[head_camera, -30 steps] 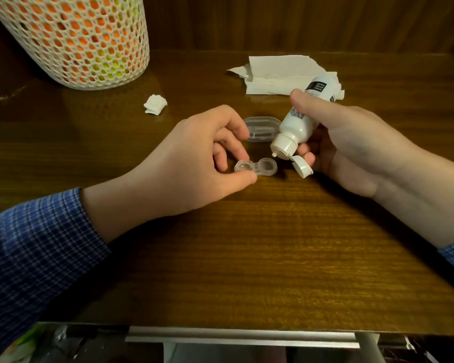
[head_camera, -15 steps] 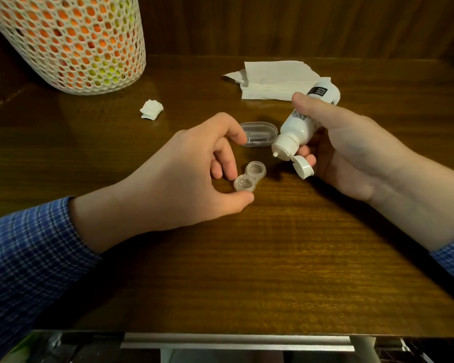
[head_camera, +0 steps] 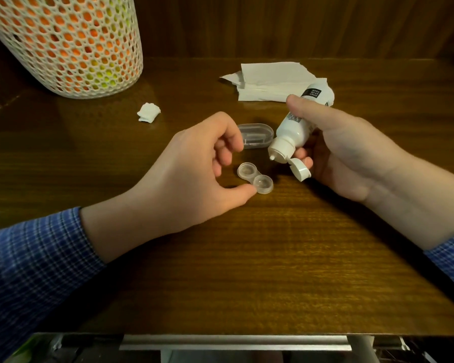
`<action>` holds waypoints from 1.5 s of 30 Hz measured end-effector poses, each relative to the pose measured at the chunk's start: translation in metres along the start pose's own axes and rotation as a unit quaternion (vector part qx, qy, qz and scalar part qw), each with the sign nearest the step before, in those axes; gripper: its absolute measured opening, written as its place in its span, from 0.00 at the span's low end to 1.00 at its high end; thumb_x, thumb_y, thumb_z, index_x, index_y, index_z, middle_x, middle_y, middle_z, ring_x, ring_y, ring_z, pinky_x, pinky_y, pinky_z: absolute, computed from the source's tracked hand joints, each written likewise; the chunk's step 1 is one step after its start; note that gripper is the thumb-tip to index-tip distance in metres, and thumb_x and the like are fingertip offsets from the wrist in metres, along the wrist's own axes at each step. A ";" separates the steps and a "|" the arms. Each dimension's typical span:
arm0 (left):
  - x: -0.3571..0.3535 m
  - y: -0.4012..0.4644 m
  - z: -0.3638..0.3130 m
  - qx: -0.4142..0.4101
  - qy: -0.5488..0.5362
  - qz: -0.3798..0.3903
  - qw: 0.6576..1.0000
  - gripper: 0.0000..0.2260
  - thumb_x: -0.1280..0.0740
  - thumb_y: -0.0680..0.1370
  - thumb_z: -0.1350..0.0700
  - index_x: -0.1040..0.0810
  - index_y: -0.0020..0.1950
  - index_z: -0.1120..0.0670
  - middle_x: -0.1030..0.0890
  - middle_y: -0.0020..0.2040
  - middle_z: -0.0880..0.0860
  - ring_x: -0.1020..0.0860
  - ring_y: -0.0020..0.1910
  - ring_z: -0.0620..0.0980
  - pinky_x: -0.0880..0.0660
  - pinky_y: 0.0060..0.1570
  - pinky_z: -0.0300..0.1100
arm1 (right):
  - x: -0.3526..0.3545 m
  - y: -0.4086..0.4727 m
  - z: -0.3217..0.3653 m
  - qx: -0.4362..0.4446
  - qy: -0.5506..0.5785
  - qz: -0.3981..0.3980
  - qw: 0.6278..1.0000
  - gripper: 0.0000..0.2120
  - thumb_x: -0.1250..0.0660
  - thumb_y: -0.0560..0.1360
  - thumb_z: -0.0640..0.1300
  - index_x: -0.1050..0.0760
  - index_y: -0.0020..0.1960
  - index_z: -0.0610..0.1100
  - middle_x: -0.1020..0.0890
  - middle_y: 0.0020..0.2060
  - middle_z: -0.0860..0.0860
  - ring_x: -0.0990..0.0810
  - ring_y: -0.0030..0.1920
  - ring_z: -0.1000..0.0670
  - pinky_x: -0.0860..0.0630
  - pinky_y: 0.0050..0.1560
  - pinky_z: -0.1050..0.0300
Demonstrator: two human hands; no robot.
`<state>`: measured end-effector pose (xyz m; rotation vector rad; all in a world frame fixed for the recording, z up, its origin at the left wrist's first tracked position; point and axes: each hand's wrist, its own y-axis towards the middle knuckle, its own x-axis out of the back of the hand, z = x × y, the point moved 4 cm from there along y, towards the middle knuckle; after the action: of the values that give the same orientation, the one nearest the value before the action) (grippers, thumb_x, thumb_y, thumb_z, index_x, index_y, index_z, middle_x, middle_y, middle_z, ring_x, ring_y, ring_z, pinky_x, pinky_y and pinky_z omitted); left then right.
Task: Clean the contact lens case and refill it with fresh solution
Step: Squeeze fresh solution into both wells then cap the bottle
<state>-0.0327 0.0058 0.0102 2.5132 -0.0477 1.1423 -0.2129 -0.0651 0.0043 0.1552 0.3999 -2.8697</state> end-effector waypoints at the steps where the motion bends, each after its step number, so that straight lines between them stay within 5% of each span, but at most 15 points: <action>1: -0.001 0.001 -0.002 0.003 0.012 -0.007 1.000 0.23 0.20 0.66 0.47 0.25 0.55 0.49 0.24 0.43 0.43 0.22 0.38 0.47 0.22 0.36 0.36 | 0.000 0.000 0.000 0.000 -0.003 0.002 1.000 0.15 0.26 0.75 0.55 0.22 0.49 0.44 0.20 0.28 0.51 0.26 0.25 0.54 0.29 0.23 0.63; 6: -0.008 0.006 -0.003 0.016 0.006 0.011 1.000 0.26 0.20 0.69 0.47 0.26 0.62 0.48 0.22 0.50 0.42 0.22 0.33 0.43 0.26 0.30 0.30 | -0.002 -0.002 -0.001 0.026 -0.041 -0.001 0.999 0.15 0.26 0.75 0.55 0.21 0.50 0.44 0.20 0.28 0.52 0.26 0.25 0.55 0.30 0.22 0.63; 11: -0.011 0.009 -0.001 0.017 -0.008 0.026 0.999 0.27 0.21 0.71 0.50 0.27 0.67 0.51 0.18 0.52 0.44 0.21 0.29 0.49 0.22 0.29 0.36 | -0.005 -0.001 -0.003 0.056 -0.075 0.004 0.996 0.13 0.25 0.75 0.55 0.20 0.48 0.45 0.19 0.29 0.53 0.26 0.25 0.56 0.30 0.22 0.63; 19: -0.011 0.008 0.001 0.008 -0.012 0.010 1.000 0.23 0.21 0.72 0.52 0.25 0.64 0.52 0.17 0.45 0.44 0.21 0.28 0.48 0.21 0.28 0.43 | -0.004 -0.001 -0.004 0.056 -0.083 -0.003 0.995 0.15 0.25 0.74 0.56 0.20 0.52 0.46 0.17 0.30 0.54 0.25 0.26 0.57 0.30 0.23 0.63; 45: -0.010 0.008 0.006 0.028 -0.029 0.012 0.999 0.23 0.20 0.71 0.52 0.25 0.62 0.50 0.17 0.44 0.45 0.21 0.30 0.45 0.21 0.31 0.36 | -0.004 -0.004 -0.003 0.053 -0.080 -0.007 0.995 0.11 0.26 0.76 0.53 0.20 0.50 0.46 0.18 0.31 0.53 0.25 0.26 0.56 0.29 0.24 0.63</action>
<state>-0.0360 -0.0046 0.0016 2.6015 -0.0623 1.0955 -0.2098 -0.0594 0.0034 -0.0601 0.2203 -2.8917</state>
